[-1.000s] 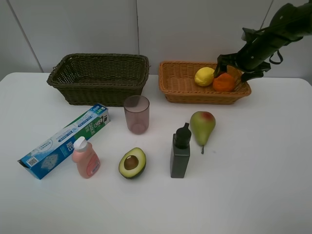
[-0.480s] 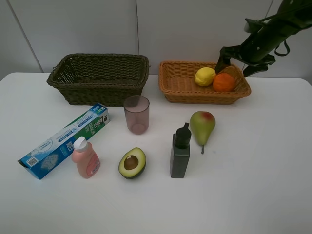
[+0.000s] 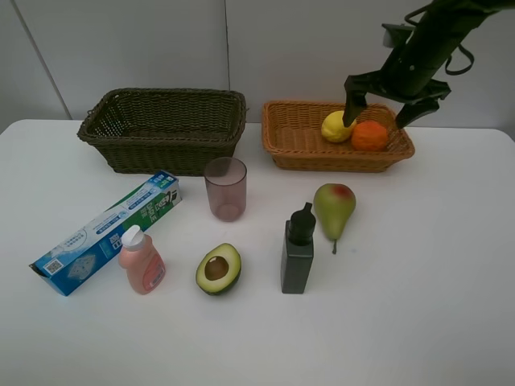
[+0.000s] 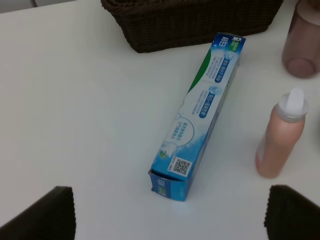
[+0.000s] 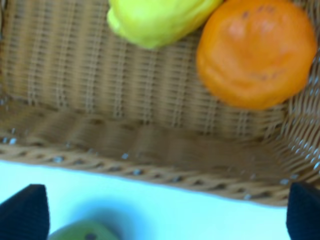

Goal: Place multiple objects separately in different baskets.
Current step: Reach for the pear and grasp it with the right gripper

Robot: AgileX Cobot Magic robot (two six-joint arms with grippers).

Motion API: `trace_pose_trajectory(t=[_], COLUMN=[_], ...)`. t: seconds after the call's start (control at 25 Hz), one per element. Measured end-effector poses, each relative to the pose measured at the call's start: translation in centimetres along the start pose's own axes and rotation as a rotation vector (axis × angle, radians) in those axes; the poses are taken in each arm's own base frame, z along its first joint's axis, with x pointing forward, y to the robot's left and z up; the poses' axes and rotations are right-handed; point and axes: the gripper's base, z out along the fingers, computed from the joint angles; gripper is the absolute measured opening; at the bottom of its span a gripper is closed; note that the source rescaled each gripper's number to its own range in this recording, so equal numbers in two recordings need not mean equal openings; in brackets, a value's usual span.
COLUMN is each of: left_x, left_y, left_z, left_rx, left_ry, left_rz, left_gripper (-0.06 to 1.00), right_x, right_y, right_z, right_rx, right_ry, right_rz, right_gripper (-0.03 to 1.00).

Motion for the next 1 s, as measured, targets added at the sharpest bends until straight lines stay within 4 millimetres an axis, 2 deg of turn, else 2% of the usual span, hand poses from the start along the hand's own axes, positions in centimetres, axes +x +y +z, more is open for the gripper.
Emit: trace_pose_trajectory(t=[0.12, 0.28, 0.44, 0.76, 1.0], left_x=[0.0, 0.0, 0.0, 0.0, 0.0], left_y=[0.0, 0.0, 0.0, 0.0, 0.0], left_z=[0.0, 0.0, 0.0, 0.0, 0.0], left_rx=[0.000, 0.000, 0.000, 0.000, 0.000], left_ry=[0.000, 0.000, 0.000, 0.000, 0.000], left_rz=[0.000, 0.000, 0.000, 0.001, 0.001], left_gripper=[1.00, 1.00, 1.00, 1.00, 1.00], right_x=[1.8, 4.5, 6.4, 7.7, 8.3], right_y=[1.7, 2.7, 3.8, 6.1, 6.2], right_z=[0.2, 1.2, 2.5, 4.1, 7.0], right_rx=[-0.004, -0.014, -0.027, -0.069, -0.070], right_ry=[0.013, 0.022, 0.041, 0.022, 0.081], right_rz=[0.002, 0.039, 0.064, 0.097, 0.119], right_gripper=[1.00, 1.00, 1.00, 1.00, 1.00])
